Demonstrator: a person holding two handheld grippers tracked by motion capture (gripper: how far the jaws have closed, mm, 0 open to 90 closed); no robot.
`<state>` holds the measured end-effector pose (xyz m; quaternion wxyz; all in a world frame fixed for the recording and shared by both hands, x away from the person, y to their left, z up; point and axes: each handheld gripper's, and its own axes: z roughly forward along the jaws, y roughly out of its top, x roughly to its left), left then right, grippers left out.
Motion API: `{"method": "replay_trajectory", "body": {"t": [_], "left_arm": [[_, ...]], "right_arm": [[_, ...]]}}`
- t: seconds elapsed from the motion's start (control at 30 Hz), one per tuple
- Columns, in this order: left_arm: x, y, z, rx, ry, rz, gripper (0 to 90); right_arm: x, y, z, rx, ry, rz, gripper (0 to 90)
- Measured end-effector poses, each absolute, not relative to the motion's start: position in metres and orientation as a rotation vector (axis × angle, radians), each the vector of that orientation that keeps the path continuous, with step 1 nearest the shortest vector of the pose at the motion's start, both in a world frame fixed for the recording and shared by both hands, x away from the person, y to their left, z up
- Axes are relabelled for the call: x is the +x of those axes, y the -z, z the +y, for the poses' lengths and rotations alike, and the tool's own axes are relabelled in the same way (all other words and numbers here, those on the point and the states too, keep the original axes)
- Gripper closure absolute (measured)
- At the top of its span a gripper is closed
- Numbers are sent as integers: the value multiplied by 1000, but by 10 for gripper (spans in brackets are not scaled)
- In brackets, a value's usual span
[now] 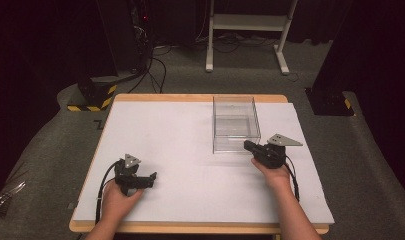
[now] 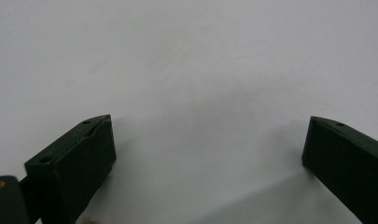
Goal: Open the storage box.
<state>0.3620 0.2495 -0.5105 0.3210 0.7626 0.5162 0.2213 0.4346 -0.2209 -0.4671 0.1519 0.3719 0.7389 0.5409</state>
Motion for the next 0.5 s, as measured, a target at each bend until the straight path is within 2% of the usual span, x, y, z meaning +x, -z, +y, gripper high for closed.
{"method": "replay_trajectory", "body": {"t": [0.07, 0.23, 0.3, 0.5], "left_arm": [[362, 510, 249, 2003, -582, 1356, 29], [362, 510, 249, 2003, -582, 1356, 29], [362, 510, 249, 2003, -582, 1356, 29], [362, 511, 249, 2001, -580, 1358, 29]], "right_arm": [[435, 467, -223, 1072, -1559, 2121, 842], [440, 466, -221, 1071, -1609, 2152, 691], [443, 466, -218, 1084, -1608, 2174, 662], [449, 468, -211, 1073, -1620, 2207, 653]]}}
